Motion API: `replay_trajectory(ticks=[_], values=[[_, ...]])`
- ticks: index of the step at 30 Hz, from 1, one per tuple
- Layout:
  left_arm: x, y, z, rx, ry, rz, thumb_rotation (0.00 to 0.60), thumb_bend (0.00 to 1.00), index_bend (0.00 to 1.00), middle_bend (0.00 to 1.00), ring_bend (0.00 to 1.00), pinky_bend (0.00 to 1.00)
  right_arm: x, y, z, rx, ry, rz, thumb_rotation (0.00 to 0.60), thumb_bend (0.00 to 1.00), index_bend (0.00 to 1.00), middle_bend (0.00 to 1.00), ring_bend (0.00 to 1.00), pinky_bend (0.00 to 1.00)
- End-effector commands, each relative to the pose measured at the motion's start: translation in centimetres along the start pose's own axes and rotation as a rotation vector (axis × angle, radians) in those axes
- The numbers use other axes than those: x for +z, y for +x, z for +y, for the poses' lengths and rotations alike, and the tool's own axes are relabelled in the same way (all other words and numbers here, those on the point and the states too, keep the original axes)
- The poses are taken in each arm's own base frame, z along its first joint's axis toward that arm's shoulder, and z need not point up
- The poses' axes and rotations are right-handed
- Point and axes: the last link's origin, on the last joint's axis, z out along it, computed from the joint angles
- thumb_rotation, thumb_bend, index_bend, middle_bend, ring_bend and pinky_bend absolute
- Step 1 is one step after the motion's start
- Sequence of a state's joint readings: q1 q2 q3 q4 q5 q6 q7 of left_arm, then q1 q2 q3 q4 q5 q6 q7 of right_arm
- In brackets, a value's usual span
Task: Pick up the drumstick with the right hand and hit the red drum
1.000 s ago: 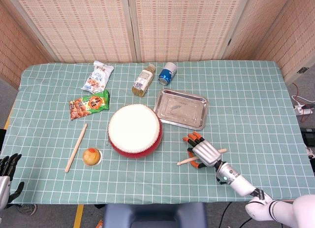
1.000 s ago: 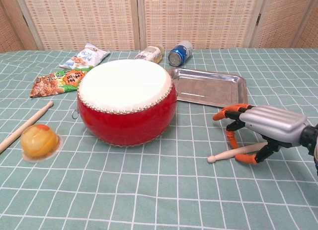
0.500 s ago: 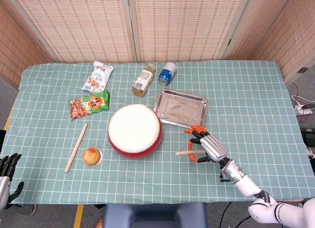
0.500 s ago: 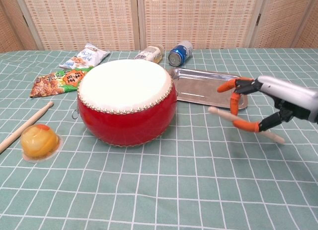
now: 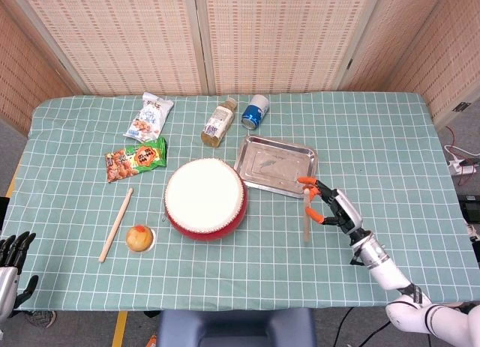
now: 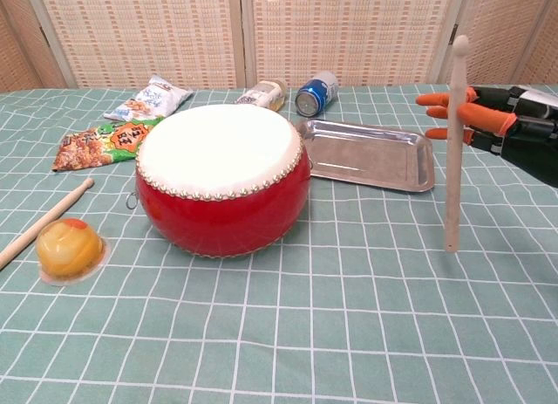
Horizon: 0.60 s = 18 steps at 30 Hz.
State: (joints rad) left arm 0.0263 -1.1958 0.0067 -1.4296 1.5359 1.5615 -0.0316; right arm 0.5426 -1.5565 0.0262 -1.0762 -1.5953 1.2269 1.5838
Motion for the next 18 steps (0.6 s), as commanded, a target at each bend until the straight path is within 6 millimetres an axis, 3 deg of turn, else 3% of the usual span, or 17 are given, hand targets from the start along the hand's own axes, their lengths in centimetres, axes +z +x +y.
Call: replay_trajectory(ticks=[1, 18], values=[[0.0, 0.0, 0.0, 0.003, 0.001, -0.003, 0.600, 0.33, 0.04, 0.05, 0.00, 0.00, 1.1, 1.1, 1.5, 0.144, -0.020, 0.001, 0.546, 0.43, 0.56, 0.20, 0.12, 0.21], [0.0, 0.0, 0.0, 0.006, -0.002, -0.012, 0.600, 0.33, 0.04, 0.05, 0.00, 0.00, 2.3, 1.5, 3.9, 0.294, -0.053, -0.055, 0.548, 0.45, 0.48, 0.23, 0.20, 0.29]])
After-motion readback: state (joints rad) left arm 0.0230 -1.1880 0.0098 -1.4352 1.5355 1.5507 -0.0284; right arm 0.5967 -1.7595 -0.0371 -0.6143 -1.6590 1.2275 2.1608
